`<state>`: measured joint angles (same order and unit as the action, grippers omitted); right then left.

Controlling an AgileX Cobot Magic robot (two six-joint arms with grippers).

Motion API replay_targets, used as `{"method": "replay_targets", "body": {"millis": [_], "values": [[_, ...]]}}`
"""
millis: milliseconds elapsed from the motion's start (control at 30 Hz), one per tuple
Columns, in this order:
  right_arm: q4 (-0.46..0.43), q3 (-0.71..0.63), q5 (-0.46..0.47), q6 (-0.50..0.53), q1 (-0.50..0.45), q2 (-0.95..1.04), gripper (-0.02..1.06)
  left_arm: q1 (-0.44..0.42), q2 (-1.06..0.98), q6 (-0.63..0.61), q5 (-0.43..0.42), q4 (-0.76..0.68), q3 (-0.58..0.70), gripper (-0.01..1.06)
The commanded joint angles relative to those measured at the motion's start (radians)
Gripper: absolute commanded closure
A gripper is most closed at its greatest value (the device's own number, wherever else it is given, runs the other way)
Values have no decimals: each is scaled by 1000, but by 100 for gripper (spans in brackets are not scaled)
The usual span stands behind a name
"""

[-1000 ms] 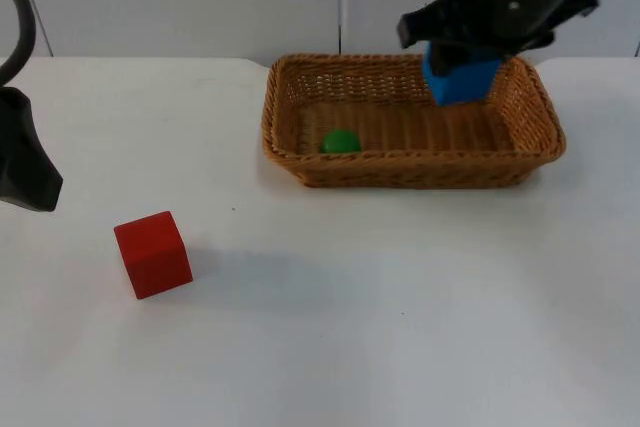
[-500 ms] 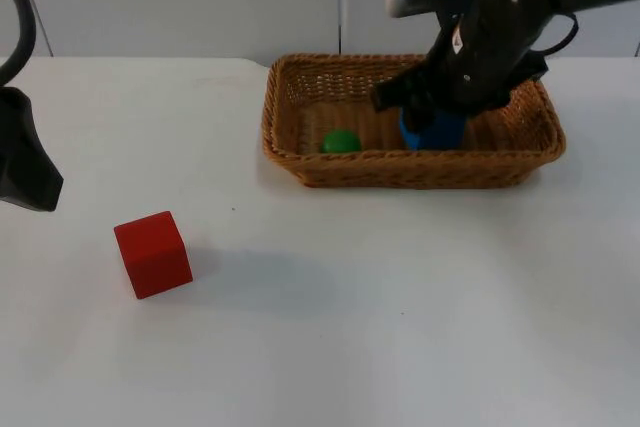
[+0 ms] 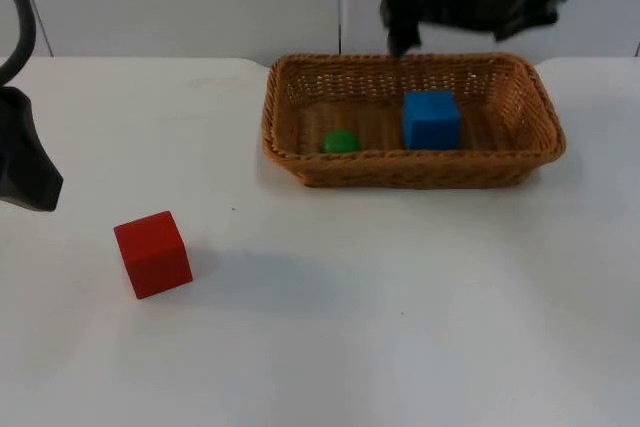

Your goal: Place all geometric objects except the red cube into the basket.

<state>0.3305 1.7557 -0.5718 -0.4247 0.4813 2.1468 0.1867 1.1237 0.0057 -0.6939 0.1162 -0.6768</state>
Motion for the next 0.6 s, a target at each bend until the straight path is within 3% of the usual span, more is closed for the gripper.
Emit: {"method": "replay_targets", "body": {"millis": [0, 133, 267, 433, 567], "values": [[-13, 7, -50, 0, 5, -73, -1, -1, -6, -6, 6, -1, 5, 0], [-40, 7, -205, 81, 5, -188, -1, -1, -6, -6, 10, -1, 5, 0], [-81, 7, -285, 174, 5, -246, -1, -1, -6, -6, 24, -1, 5, 0], [-152, 5, -323, 260, 5, -302, -1, -1, -6, -6, 26, -1, 5, 0], [-183, -8, -320, 269, 5, -357, -1, -1, -6, -6, 26, -1, 5, 0]]}}
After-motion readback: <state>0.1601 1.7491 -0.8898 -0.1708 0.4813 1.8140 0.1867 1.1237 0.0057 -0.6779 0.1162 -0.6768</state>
